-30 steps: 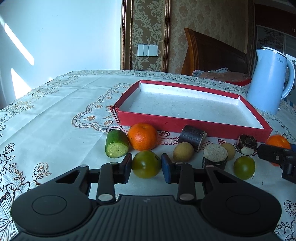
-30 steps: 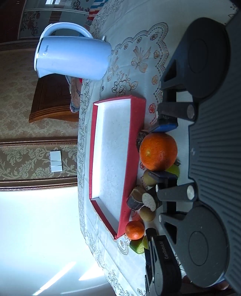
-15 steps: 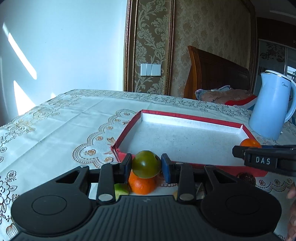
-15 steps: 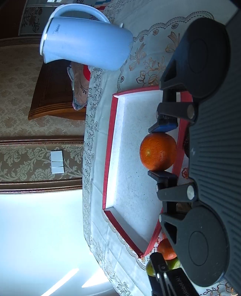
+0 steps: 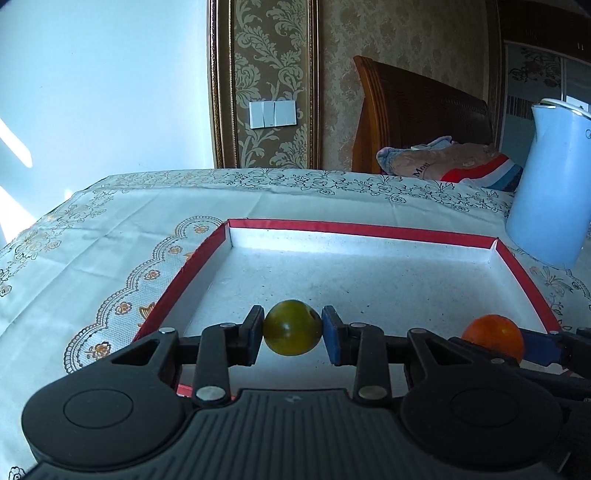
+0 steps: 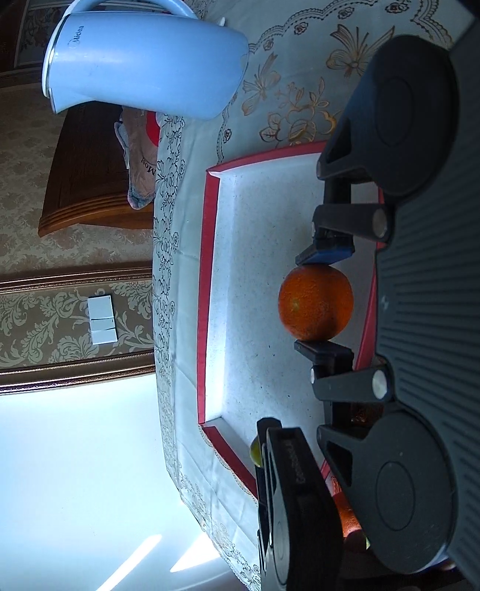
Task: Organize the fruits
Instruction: 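Carry both fruits into the red tray and open both tools to release them, then withdraw both tools from the tray and move the right tool to another dark green fruit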
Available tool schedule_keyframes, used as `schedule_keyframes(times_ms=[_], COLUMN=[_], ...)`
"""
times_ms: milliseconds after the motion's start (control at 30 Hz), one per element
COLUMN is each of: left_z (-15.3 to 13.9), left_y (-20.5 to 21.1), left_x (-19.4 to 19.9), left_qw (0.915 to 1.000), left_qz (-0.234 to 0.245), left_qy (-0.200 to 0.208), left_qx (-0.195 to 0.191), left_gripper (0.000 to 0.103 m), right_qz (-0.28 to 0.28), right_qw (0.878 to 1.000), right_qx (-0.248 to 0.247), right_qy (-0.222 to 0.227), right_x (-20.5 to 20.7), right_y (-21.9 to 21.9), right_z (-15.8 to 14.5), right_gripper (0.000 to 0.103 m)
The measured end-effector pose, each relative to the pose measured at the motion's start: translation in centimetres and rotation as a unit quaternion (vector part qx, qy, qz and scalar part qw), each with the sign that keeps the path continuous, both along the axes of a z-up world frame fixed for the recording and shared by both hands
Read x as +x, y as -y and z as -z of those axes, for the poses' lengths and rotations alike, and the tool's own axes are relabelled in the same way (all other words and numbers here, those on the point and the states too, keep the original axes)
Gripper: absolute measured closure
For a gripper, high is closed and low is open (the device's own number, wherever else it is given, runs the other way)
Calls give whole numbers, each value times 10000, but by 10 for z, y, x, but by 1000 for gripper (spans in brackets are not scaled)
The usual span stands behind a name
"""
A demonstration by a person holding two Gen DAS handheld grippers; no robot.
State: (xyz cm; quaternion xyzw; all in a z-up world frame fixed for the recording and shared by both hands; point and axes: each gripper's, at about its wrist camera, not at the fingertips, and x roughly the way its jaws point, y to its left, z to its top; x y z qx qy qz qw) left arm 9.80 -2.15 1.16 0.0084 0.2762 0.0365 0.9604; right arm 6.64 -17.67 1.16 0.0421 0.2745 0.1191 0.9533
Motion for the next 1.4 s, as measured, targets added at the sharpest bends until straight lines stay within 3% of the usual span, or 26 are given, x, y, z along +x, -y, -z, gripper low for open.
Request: schedule_keyframes(times_ms=[267,567,633,700,733,800,867,1033,1100,1167,1400], left_z=[13,18,18,16,15,12,8,-4,-8,-13,-14], left_y=[3,1,-1,-2,-2,-5,-7,-21,-28,-33,-56], left_x=[13,14,14,12,11,7,3,-16,-28,-46,-102], left_qw=[9996,9995,9995,9996,9996,9997,9996,9986,9977,9972,9954], left_qz=[40,9,6,-36,-58,-106,-145,-160,-137,-81,165], left_qy=[-283,-296,-290,-239,-200,-78,-2,195,309,493,759], left_qx=[-46,-113,-155,-171,-181,-209,-223,-473,-584,-561,-554], left_gripper=[70,66,64,56,53,47,47,44,28,23,22], right_qz=[-78,-62,-22,18,18,47,57,138,192,204,-56], right_qw=[9995,9993,9994,9996,9996,9998,9998,9999,9996,9991,9975], right_qx=[-90,-162,-169,-143,-111,-78,-104,-52,26,145,284], right_qy=[-291,-324,-298,-253,-240,-194,-151,60,188,329,640], right_x=[8,10,10,8,8,5,2,-12,-22,-34,-91], right_y=[-6,-9,-8,-6,-5,-5,-4,3,8,14,26], right_z=[10,14,13,12,11,9,8,0,-6,-11,-20], right_gripper=[63,62,55,36,33,30,30,30,30,30,31])
